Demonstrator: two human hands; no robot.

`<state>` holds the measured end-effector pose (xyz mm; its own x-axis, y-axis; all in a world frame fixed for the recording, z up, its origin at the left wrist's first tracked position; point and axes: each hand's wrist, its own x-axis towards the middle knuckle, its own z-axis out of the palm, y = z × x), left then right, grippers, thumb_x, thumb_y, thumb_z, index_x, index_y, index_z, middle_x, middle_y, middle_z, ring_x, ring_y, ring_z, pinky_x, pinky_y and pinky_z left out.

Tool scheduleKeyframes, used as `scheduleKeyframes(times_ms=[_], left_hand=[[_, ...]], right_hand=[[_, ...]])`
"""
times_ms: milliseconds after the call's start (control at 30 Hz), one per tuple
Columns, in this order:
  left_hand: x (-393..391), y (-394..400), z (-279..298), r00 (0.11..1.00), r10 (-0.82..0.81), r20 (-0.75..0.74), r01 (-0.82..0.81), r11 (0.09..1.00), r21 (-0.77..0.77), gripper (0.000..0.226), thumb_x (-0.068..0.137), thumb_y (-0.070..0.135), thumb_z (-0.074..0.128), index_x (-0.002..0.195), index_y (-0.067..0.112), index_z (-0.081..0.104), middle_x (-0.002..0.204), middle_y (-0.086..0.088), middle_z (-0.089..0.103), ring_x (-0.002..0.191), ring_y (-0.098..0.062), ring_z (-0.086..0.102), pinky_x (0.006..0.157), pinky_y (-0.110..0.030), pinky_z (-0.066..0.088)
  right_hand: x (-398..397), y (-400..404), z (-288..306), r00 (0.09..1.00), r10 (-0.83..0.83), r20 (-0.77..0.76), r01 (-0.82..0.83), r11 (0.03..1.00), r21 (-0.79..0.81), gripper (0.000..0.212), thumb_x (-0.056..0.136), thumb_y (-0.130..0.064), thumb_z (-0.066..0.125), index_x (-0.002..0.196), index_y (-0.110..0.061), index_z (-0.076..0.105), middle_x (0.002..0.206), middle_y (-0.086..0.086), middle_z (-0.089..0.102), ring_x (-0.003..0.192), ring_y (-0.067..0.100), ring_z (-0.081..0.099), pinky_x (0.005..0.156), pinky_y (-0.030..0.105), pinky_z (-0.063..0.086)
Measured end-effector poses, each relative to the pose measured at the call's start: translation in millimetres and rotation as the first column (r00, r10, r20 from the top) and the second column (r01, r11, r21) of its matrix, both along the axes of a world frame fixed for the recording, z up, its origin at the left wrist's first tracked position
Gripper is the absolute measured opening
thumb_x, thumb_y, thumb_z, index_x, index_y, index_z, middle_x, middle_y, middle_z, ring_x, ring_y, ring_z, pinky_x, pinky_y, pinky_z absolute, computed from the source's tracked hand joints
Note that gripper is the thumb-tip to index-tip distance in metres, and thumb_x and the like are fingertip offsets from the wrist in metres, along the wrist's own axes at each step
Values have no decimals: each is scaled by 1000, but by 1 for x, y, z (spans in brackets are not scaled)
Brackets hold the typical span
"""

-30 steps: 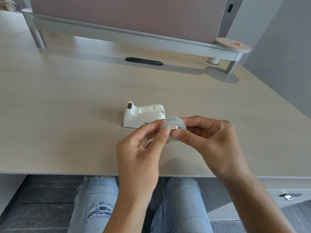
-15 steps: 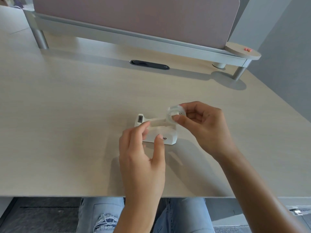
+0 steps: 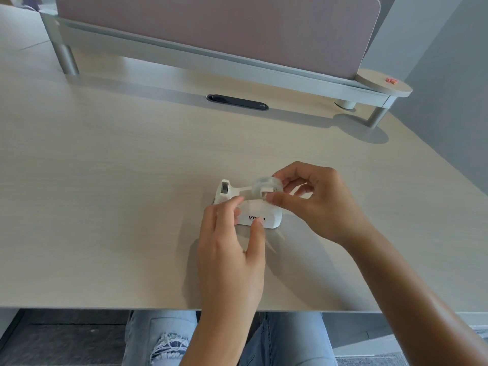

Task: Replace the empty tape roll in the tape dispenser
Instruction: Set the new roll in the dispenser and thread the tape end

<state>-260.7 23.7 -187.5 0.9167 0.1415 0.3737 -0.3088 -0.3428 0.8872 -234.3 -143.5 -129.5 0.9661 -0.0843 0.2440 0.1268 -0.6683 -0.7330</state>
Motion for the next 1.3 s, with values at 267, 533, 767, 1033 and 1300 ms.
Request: scheduleKeyframes(times_ms=[267,533,767,1033,1300], left_hand=[[0,1,-1,1000,-15,-15,15,1000,-2,28,90,24,71,118,22,67,109,7,65,94,-13,65,79,-42,57],[-1,3,2,999,7,-31,-7,1000,13,25,90,26,73,114,26,67,108,10,66,91,-12,66,74,-42,58],[-1,5,2,1000,7,-28,-8,1000,-4,25,90,27,72,115,26,67,108,9,66,94,-13,66,76,-39,57],[5,10,5,983,52,-175,-52,999,3,82,88,33,75,157,14,34,159,-6,44,145,-27,42,108,-20,29],[3,8,9,967,-13,-255,31,997,67,94,89,41,72,163,20,18,153,7,53,136,-17,46,100,-26,37]], right_hand=[[7,0,27,988,34,-148,-68,970,-233,13,81,-29,85,92,-27,79,85,-8,78,78,10,70,68,19,54],[19,15,44,971,47,-235,-143,900,-411,10,83,-34,82,92,-29,80,85,-11,76,81,2,71,71,19,54],[23,17,52,965,21,-263,-139,887,-441,12,80,-33,85,90,-28,80,82,-14,77,79,0,70,68,12,52],[30,23,58,951,7,-311,-168,851,-497,10,81,-27,86,90,-30,84,80,-12,78,79,2,71,70,23,58],[33,20,52,956,11,-294,-154,871,-467,10,80,-27,87,88,-31,84,75,-14,76,73,-2,68,59,8,51]])
